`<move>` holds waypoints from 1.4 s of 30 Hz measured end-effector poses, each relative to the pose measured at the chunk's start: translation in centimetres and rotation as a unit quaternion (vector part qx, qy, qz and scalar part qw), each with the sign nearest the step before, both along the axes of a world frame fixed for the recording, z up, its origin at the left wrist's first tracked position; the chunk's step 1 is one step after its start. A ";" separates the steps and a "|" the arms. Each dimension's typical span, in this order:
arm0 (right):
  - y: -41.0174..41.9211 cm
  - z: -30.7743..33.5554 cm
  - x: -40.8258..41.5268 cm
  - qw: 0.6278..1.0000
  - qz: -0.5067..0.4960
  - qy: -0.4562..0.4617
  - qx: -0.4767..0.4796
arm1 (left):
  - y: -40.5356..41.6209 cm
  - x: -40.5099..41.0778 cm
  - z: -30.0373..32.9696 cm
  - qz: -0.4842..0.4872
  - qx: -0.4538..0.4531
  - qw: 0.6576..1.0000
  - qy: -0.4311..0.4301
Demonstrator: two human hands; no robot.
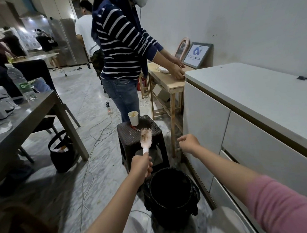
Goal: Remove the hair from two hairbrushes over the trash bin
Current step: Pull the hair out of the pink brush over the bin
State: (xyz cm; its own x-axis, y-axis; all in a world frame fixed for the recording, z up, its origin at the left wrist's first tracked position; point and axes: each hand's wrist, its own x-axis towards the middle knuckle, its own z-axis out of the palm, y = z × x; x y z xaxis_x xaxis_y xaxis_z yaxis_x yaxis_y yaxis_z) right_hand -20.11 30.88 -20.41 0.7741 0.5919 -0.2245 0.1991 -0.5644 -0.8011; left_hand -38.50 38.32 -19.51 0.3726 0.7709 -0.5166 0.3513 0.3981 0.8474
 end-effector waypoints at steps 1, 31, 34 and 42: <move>0.2 0.0 0.0 1.000 -0.003 0.002 0.009 | 0.0 0.1 0.0 -0.005 -0.002 1.000 0.002; 4.1 3.5 -5.2 0.954 0.149 -0.253 0.062 | -3.9 -0.2 -1.2 -0.073 0.228 0.970 0.034; 3.9 3.5 -5.2 0.945 0.157 -0.282 0.045 | -3.6 -0.1 -1.0 -0.064 0.184 0.981 0.016; 2.9 4.1 -5.5 0.929 0.181 -0.320 0.040 | -3.1 0.8 0.1 -0.001 0.074 0.997 -0.019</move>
State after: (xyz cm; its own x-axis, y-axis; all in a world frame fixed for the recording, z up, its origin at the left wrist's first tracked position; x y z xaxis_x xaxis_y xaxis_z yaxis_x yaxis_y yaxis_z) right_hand -25.58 33.81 -16.29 0.4811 0.8343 0.2690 0.8145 -0.3120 -0.4891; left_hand -37.74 35.21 -19.38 0.3921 0.8366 -0.3826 0.3186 0.2667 0.9096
